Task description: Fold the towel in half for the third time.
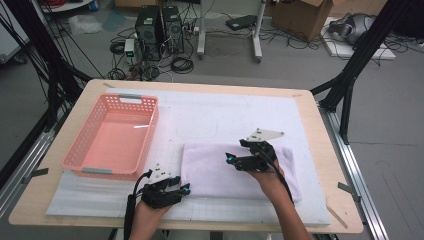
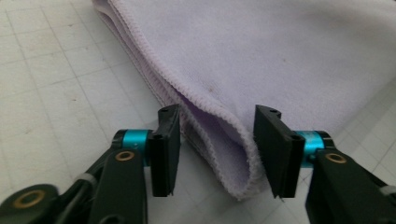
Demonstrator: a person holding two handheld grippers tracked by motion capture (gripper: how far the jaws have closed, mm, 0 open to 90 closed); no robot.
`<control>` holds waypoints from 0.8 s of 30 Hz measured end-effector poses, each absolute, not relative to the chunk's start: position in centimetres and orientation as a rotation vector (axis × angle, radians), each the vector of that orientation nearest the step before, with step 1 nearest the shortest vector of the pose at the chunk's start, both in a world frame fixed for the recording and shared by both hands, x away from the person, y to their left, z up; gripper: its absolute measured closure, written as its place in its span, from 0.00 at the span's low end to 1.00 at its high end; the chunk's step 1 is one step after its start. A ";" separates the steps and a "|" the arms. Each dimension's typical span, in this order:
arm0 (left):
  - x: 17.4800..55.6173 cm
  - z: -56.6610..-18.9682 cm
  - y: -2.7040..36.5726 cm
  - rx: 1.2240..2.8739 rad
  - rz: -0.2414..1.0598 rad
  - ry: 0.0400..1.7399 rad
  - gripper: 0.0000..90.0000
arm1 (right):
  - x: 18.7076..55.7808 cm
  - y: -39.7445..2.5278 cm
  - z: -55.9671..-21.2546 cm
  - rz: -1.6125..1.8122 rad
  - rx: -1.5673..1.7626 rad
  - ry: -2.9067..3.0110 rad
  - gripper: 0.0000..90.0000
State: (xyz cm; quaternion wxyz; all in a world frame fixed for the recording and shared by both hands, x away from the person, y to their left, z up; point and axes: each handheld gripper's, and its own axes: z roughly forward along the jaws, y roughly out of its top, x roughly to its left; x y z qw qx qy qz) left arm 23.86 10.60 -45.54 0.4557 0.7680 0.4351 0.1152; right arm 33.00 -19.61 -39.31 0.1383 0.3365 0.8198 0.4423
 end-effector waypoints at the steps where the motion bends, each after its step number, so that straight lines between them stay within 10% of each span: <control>1: 23.8 -45.5 10.5 1.894 0.284 1.072 0.63 | 33.6 -19.0 -39.4 1.276 0.967 2.388 0.30; 9: 23.9 -45.6 10.6 1.873 0.207 1.090 0.83 | 37.2 -14.6 -39.8 1.205 0.934 2.512 0.33; 24: 23.9 -45.8 11.0 1.816 0.142 1.146 0.87 | 40.5 -8.8 -41.7 1.051 0.864 2.666 0.46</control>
